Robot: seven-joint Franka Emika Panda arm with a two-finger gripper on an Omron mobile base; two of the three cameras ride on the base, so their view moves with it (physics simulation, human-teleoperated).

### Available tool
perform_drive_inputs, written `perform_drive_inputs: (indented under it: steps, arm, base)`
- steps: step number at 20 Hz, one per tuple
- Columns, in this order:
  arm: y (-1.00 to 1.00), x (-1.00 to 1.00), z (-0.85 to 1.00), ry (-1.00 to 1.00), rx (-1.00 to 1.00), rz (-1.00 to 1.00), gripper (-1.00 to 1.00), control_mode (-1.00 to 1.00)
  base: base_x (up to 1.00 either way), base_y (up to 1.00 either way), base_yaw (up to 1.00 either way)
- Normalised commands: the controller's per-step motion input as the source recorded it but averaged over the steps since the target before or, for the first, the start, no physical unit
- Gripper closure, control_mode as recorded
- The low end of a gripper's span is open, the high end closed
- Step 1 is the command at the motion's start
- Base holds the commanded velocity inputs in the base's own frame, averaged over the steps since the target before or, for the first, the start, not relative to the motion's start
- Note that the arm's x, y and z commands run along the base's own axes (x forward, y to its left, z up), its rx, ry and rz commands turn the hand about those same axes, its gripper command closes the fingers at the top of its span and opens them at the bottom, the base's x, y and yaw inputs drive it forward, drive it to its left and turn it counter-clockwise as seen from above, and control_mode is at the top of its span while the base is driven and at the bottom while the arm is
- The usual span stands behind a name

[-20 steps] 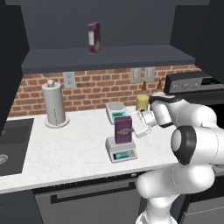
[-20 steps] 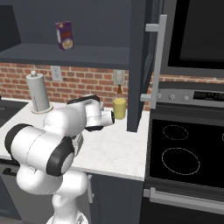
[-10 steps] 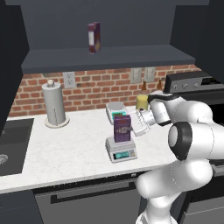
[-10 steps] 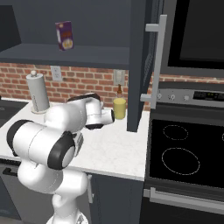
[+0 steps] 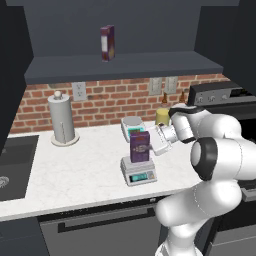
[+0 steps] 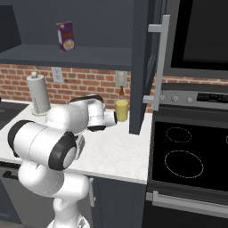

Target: Pick the cereal and place it on the digital scale for weighing, and close the cabinet.

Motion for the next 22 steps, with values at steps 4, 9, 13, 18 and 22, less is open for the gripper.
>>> perform_drive_inputs:
  steps: [4, 9, 13, 18, 22]
  arm:
    - [0.0, 0.0, 0.0, 0.0, 0.0, 0.0, -1.0, -1.0]
    - [0.0, 0.0, 0.0, 0.0, 0.0, 0.01, -1.0, -1.0]
    - [-0.01, 0.0, 0.0, 0.0, 0.0, 0.03, -1.0, -1.0]
    - [-0.16, 0.0, 0.0, 0.0, 0.01, 0.0, -1.0, -1.0]
    - [-0.31, 0.0, 0.0, 0.0, 0.03, 0.0, -1.0, -1.0]
  base:
    - [0.0, 0.0, 0.0]
    - [0.0, 0.0, 0.0]
    - [0.0, 0.0, 0.0]
    - [0.0, 0.0, 0.0]
    - [0.0, 0.0, 0.0]
